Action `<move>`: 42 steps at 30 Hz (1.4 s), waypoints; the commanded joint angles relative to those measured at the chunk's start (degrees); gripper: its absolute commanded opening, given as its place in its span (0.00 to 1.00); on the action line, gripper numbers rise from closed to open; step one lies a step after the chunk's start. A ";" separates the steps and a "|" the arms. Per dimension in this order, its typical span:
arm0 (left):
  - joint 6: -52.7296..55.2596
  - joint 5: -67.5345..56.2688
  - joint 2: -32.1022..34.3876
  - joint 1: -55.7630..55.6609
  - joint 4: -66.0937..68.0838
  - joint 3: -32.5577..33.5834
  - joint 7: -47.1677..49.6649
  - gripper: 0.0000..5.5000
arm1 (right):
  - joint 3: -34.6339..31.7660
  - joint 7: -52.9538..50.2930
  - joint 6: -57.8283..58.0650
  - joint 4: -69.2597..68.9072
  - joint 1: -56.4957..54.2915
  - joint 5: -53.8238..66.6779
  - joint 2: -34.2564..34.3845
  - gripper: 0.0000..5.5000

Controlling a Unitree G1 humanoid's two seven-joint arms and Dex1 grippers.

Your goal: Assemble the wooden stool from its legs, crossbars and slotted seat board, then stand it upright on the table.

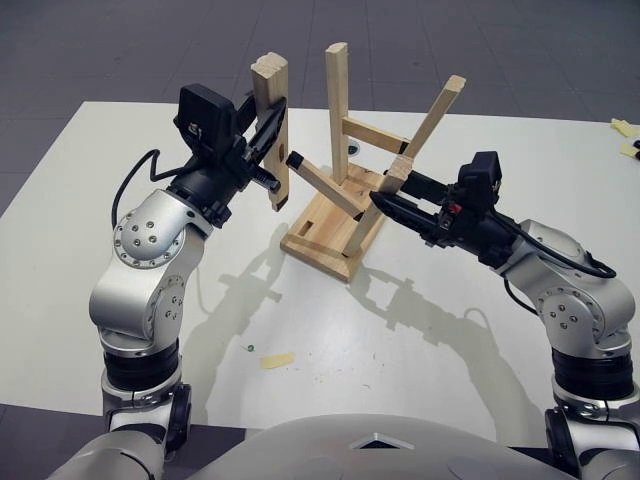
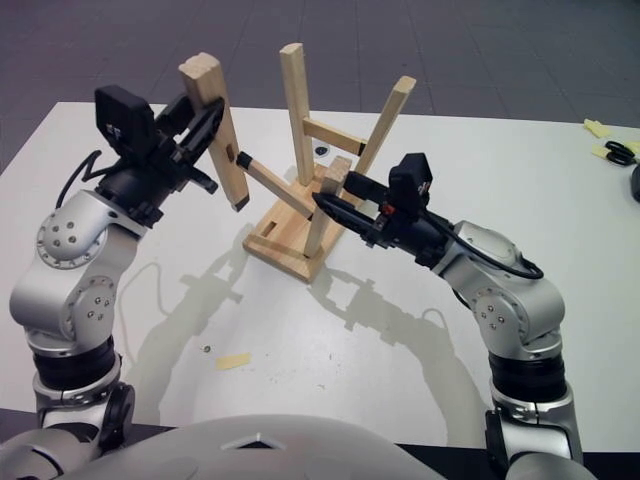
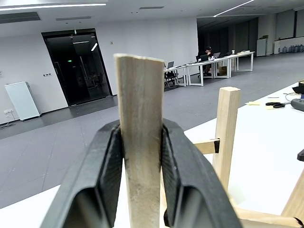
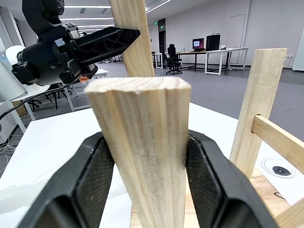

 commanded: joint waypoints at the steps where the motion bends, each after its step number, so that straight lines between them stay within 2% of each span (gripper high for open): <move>1: -1.06 0.93 -0.25 -0.98 0.78 -0.49 0.46 0.18 | 1.64 -0.04 2.18 1.55 1.33 -1.47 -0.25 0.40; 27: -0.29 1.19 -0.51 -0.77 0.29 -2.37 -0.57 0.18 | 1.51 -1.35 2.26 0.91 1.76 -0.78 0.91 0.40; 42: -2.83 5.58 -0.75 -2.44 1.34 -9.83 -2.49 0.18 | 0.07 -2.68 2.29 1.32 1.48 -0.33 1.76 0.40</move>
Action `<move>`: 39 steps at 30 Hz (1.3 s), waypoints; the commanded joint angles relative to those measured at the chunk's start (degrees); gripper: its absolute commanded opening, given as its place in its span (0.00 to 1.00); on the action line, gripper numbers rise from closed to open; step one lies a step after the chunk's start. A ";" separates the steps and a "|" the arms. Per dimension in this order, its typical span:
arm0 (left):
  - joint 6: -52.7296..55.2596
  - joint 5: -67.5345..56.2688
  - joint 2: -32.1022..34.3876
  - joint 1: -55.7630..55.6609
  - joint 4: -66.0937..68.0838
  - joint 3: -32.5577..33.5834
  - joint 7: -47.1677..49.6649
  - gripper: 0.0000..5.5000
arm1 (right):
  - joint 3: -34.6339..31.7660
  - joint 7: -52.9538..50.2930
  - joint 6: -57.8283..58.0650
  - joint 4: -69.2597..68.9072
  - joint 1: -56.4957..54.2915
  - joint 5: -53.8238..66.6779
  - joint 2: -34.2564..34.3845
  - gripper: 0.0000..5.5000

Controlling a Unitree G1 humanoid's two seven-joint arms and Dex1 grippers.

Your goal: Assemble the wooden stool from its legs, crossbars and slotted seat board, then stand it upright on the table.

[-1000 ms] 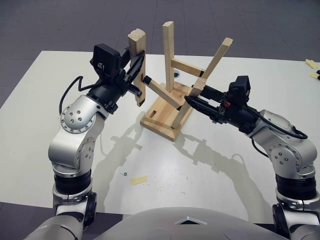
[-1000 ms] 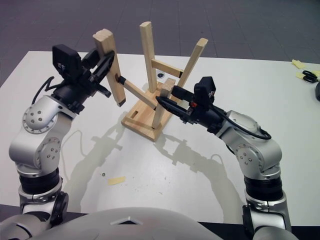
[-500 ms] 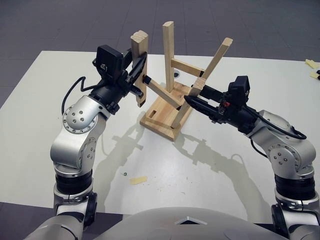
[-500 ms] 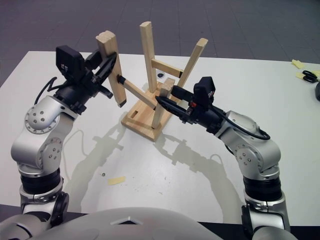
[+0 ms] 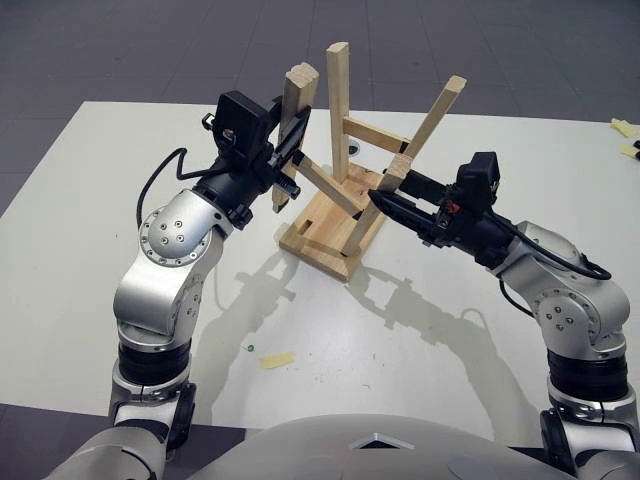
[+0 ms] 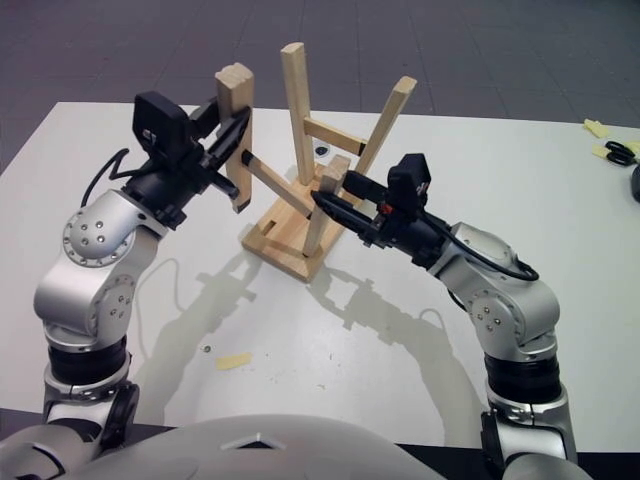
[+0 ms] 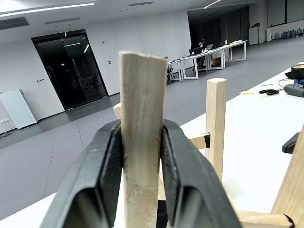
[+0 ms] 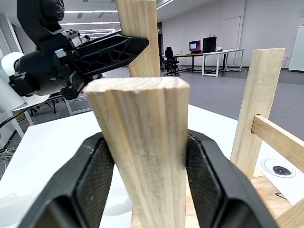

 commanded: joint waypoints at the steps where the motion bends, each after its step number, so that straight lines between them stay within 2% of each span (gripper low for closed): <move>1: -0.95 -0.53 -0.94 -0.82 0.46 -1.90 -1.60 0.18 | 0.55 -1.30 2.22 1.57 1.10 -0.71 0.46 0.40; 4: -0.29 -1.32 -2.31 -0.28 0.34 -1.67 -0.97 0.18 | 0.53 -1.52 2.04 1.58 1.29 -1.02 0.63 0.40; 8: 2.89 -5.99 -7.36 1.25 -0.93 -0.04 1.13 0.18 | 0.51 -1.78 1.98 1.76 1.27 -1.34 0.93 0.40; 13: 6.32 -13.10 -14.06 2.81 -1.00 5.04 4.75 0.18 | 0.56 -1.96 1.94 1.71 1.32 -1.52 1.22 0.40; 18: 6.99 -14.04 -14.01 2.54 -0.20 6.40 5.22 0.18 | 0.54 -2.01 2.12 1.56 1.35 -1.53 1.39 0.40; 23: 4.15 -8.99 -11.09 5.65 -0.12 -0.32 3.28 0.18 | 0.25 -2.23 2.25 1.70 1.20 -1.42 1.53 0.40; 25: 3.21 -8.78 -11.47 5.74 0.77 -1.08 3.26 0.18 | 0.30 -2.31 2.30 1.73 1.14 -1.48 1.61 0.40; 39: 0.72 -16.82 -18.35 7.44 8.72 5.31 3.39 0.18 | 0.64 -1.70 2.37 2.25 0.72 -1.79 1.58 0.40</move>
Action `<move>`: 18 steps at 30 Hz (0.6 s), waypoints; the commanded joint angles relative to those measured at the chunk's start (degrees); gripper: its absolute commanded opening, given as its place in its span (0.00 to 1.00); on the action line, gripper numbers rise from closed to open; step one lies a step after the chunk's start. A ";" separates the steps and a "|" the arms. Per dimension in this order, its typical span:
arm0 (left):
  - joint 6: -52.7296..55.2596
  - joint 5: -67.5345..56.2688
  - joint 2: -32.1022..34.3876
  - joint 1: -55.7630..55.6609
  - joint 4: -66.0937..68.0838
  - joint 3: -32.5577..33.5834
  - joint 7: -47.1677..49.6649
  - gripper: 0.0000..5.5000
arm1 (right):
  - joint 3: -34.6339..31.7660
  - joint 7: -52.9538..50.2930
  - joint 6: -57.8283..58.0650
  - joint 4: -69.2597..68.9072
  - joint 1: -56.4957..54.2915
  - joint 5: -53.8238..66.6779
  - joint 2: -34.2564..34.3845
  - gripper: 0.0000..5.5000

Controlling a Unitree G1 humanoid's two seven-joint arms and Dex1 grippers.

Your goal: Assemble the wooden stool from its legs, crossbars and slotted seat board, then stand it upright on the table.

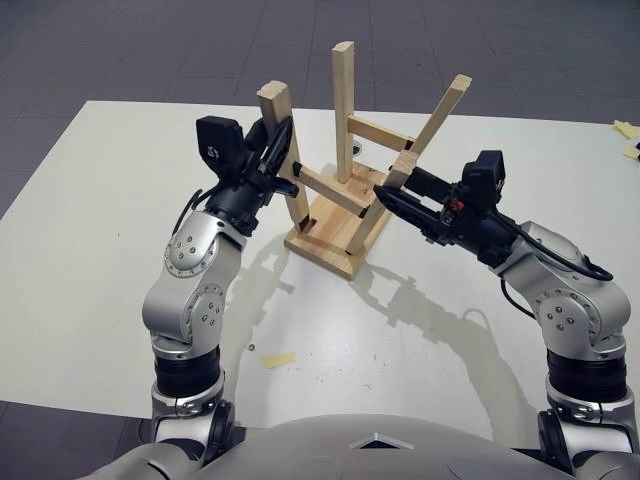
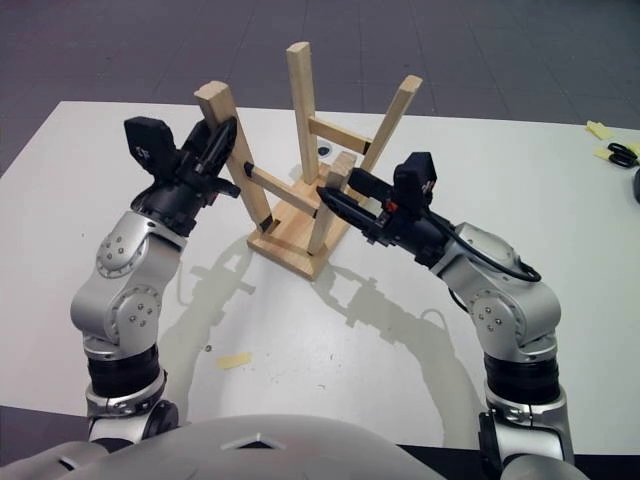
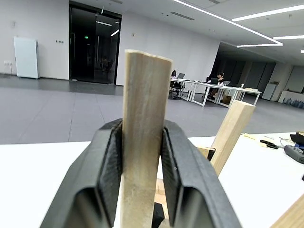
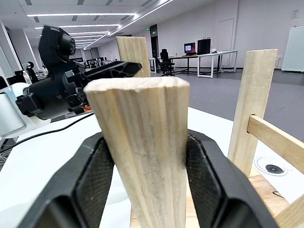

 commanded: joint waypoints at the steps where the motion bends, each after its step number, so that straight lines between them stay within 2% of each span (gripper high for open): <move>1: 1.73 -6.94 -3.60 1.34 3.25 -1.68 -3.60 0.18 | 1.61 -1.26 2.44 1.74 0.35 -0.87 0.72 0.40; 18: -4.65 -6.11 -3.67 -2.43 6.62 -2.80 -4.37 0.19 | 2.58 -0.54 3.41 1.28 0.30 0.07 1.15 0.40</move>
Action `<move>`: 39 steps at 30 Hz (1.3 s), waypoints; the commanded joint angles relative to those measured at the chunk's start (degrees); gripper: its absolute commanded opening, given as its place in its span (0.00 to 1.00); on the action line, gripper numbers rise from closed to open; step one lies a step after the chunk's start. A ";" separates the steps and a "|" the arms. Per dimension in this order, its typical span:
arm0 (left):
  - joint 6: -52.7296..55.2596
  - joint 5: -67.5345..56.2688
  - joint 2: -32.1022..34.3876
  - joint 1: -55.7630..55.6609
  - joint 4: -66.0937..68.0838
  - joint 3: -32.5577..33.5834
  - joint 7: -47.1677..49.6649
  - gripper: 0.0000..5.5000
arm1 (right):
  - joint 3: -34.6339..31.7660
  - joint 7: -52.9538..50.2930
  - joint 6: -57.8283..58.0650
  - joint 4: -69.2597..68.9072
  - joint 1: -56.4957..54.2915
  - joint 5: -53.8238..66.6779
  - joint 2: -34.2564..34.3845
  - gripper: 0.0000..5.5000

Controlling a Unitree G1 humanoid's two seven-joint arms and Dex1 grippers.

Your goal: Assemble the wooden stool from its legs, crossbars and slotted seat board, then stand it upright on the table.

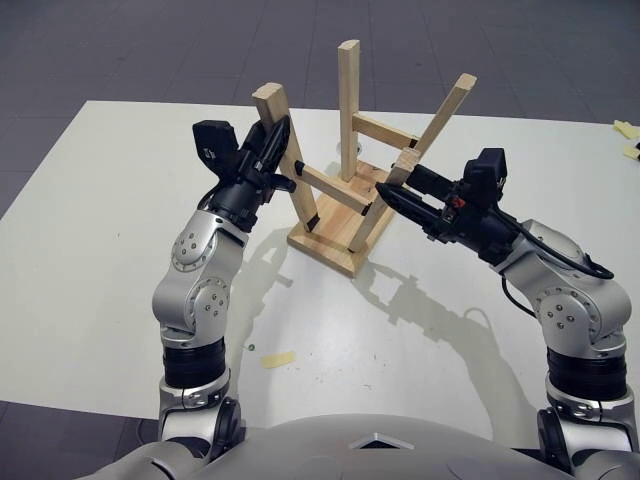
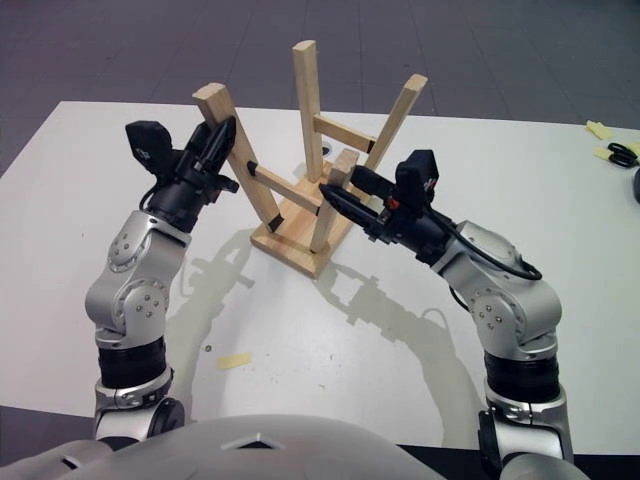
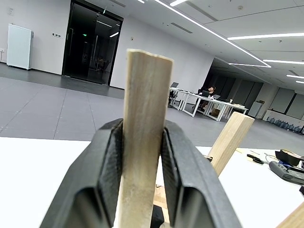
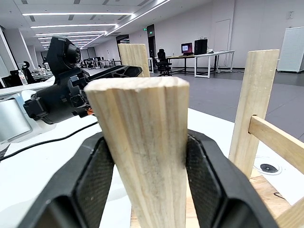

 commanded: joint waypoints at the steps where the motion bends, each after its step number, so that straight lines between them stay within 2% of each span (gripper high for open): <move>1: 0.94 -2.98 -2.57 -1.87 0.30 -3.96 -2.51 0.19 | 2.72 -0.33 3.31 0.93 0.74 0.43 1.04 0.40; 7: -1.00 -2.25 -2.44 -2.41 1.88 -4.29 -3.29 0.19 | 3.01 0.08 4.01 0.72 0.62 1.38 1.14 0.40; 16: -5.64 0.38 1.21 0.00 4.88 -5.42 -7.84 0.19 | 3.10 1.43 5.39 1.75 -1.04 2.40 0.77 0.40; 27: -8.93 -1.27 -2.81 1.95 7.27 -5.12 -6.24 0.19 | 3.34 4.03 6.67 3.82 -3.60 1.87 -0.34 0.40; 39: -14.69 1.51 -2.40 2.86 11.64 -5.86 -7.85 0.19 | 3.83 6.25 7.86 5.24 -5.89 2.01 -1.24 0.40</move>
